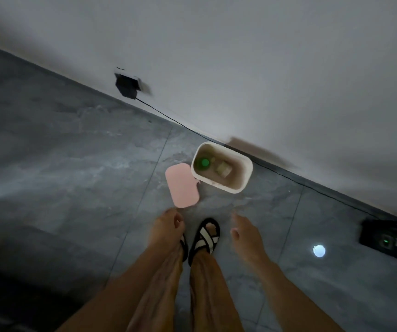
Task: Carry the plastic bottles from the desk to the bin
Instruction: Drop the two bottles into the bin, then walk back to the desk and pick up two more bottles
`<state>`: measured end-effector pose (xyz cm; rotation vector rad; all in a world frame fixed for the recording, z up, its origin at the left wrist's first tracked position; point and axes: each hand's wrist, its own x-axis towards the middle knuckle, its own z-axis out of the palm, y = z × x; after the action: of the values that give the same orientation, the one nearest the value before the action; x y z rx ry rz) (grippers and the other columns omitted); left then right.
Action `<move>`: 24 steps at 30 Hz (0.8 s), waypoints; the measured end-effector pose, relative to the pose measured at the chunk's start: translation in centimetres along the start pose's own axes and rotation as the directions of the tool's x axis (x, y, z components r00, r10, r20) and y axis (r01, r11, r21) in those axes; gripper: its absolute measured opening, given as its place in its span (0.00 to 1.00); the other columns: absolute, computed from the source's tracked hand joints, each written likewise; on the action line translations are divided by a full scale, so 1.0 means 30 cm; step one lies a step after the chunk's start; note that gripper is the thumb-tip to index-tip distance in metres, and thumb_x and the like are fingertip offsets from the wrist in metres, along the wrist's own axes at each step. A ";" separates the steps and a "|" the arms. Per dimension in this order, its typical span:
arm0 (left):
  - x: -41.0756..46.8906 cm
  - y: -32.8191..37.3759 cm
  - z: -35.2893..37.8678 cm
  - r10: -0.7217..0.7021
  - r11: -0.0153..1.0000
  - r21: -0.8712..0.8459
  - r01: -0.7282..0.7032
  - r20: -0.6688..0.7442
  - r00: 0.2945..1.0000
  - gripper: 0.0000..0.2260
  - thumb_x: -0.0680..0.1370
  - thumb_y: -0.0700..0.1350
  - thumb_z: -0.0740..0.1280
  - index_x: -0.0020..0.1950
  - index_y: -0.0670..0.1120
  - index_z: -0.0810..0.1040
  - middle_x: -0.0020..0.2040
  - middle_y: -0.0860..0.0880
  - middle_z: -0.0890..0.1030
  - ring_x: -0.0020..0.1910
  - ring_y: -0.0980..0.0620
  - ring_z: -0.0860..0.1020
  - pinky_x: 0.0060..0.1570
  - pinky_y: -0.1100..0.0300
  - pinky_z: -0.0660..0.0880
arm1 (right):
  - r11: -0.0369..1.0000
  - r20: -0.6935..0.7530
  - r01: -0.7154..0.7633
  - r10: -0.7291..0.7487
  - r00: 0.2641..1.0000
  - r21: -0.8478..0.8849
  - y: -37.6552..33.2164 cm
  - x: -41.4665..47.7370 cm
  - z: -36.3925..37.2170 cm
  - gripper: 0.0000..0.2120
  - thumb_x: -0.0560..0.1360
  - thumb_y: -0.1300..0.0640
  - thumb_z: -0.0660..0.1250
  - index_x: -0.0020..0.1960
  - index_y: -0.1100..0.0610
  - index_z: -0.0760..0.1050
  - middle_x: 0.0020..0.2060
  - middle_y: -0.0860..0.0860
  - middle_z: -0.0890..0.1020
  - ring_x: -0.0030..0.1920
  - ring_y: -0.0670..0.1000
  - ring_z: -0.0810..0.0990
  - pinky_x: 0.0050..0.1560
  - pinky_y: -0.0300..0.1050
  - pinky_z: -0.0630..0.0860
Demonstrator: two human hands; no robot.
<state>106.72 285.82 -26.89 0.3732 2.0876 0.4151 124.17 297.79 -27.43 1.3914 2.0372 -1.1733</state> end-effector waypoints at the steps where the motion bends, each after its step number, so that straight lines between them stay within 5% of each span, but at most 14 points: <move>1: -0.059 -0.005 -0.031 0.006 1.000 0.008 -0.005 -0.011 1.000 0.06 0.77 0.43 0.64 0.48 0.42 0.78 0.44 0.44 0.82 0.41 0.51 0.77 0.37 0.64 0.67 | 1.000 0.014 0.022 -0.022 1.000 -0.013 -0.022 -0.055 -0.003 0.21 0.79 0.63 0.56 0.71 0.58 0.65 0.68 0.55 0.71 0.65 0.52 0.72 0.65 0.42 0.67; 3: -0.178 -0.013 -0.084 0.002 1.000 0.004 -0.002 -0.029 1.000 0.09 0.78 0.42 0.63 0.54 0.42 0.78 0.46 0.46 0.81 0.42 0.52 0.77 0.32 0.64 0.66 | 0.996 0.062 0.051 -0.047 0.997 -0.075 -0.056 -0.153 -0.008 0.20 0.79 0.62 0.56 0.71 0.58 0.65 0.69 0.54 0.71 0.67 0.51 0.71 0.67 0.40 0.66; 5: -0.291 -0.019 -0.132 -0.023 0.999 -0.050 0.021 -0.043 0.999 0.12 0.78 0.41 0.62 0.59 0.40 0.78 0.50 0.43 0.82 0.48 0.47 0.80 0.39 0.60 0.70 | 0.986 0.111 0.067 -0.050 0.993 -0.154 -0.080 -0.238 -0.016 0.20 0.80 0.60 0.55 0.71 0.58 0.65 0.69 0.54 0.71 0.68 0.50 0.70 0.68 0.40 0.65; 10: -0.546 -0.095 -0.217 -0.099 0.994 -0.053 0.095 -0.064 0.993 0.06 0.76 0.48 0.64 0.42 0.48 0.77 0.40 0.48 0.81 0.40 0.49 0.78 0.41 0.56 0.75 | 0.971 0.164 0.116 -0.083 0.983 -0.207 -0.134 -0.433 -0.054 0.18 0.81 0.57 0.54 0.69 0.58 0.69 0.67 0.55 0.74 0.66 0.51 0.72 0.69 0.45 0.66; 14: -0.690 -0.193 -0.255 -0.178 0.973 -0.162 0.168 -0.051 0.983 0.10 0.74 0.51 0.66 0.34 0.55 0.71 0.35 0.54 0.78 0.36 0.55 0.76 0.35 0.63 0.71 | 0.951 0.216 0.176 -0.121 0.969 -0.256 -0.183 -0.527 -0.109 0.15 0.79 0.55 0.58 0.63 0.57 0.74 0.59 0.55 0.79 0.58 0.53 0.77 0.62 0.49 0.73; 20: -0.821 -0.359 -0.276 -0.289 0.941 -0.222 0.253 -0.146 0.946 0.03 0.75 0.45 0.66 0.41 0.50 0.75 0.43 0.47 0.83 0.42 0.50 0.80 0.45 0.56 0.76 | 0.862 0.302 0.316 -0.203 0.931 -0.396 -0.276 -0.564 -0.142 0.09 0.77 0.59 0.62 0.54 0.56 0.78 0.50 0.54 0.83 0.49 0.52 0.80 0.52 0.48 0.77; 24: -0.879 -0.446 -0.288 -0.369 0.900 -0.319 0.297 -0.196 0.908 0.03 0.77 0.46 0.64 0.44 0.50 0.75 0.43 0.51 0.80 0.41 0.54 0.79 0.43 0.61 0.75 | 0.780 0.384 0.396 -0.217 0.898 -0.485 -0.379 -0.559 -0.115 0.09 0.77 0.60 0.60 0.50 0.55 0.78 0.46 0.53 0.83 0.43 0.49 0.77 0.45 0.44 0.73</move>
<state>111.45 261.51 -8.57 -0.2232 2.2420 0.5649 121.42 289.59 -8.80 0.5624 2.1760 -0.7459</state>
